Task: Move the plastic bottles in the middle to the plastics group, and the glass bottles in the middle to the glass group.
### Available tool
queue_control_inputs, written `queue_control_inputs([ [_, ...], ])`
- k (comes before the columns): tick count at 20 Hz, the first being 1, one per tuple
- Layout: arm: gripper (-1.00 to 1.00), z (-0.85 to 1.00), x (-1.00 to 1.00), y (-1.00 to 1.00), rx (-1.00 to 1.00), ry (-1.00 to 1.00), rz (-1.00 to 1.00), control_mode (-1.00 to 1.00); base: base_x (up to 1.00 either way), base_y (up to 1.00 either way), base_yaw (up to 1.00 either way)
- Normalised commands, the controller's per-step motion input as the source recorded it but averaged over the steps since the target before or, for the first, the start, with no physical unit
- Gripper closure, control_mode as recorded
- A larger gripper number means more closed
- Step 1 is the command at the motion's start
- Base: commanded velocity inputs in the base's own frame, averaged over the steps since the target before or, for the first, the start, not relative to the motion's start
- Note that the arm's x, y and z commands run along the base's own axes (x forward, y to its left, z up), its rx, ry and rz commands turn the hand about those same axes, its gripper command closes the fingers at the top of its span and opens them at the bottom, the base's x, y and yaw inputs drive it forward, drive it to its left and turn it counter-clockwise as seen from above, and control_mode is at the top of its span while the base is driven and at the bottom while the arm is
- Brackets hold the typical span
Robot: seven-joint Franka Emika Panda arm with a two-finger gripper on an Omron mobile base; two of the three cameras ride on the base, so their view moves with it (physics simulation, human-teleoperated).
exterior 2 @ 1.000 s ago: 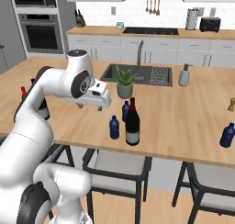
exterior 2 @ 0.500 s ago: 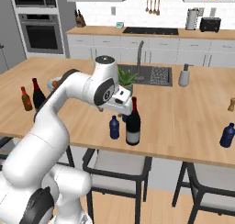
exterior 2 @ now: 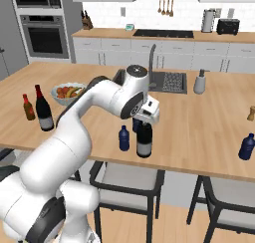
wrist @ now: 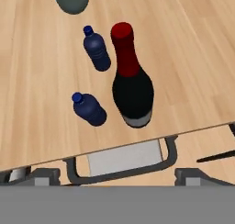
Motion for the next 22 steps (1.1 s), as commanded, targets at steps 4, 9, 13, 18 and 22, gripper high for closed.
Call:
queue_control_inputs([
  [4,-1.00,-0.17,0.21,0.00,0.00,-0.36,0.00,-1.00,0.00,0.00,0.00],
  [9,-1.00,-0.18,0.21,-0.01,-0.05,-0.26,0.00,-1.00,0.00,0.00,0.00],
  [13,-1.00,-0.05,0.44,0.00,-0.10,0.00,-0.04,-1.00,0.00,0.00,0.00],
  [18,-1.00,-0.01,0.42,-0.01,-0.04,0.00,-0.05,-1.00,0.00,0.00,0.00],
  [22,-1.00,-0.07,0.38,-0.09,-0.01,0.00,-0.03,-1.00,0.00,0.00,0.00],
])
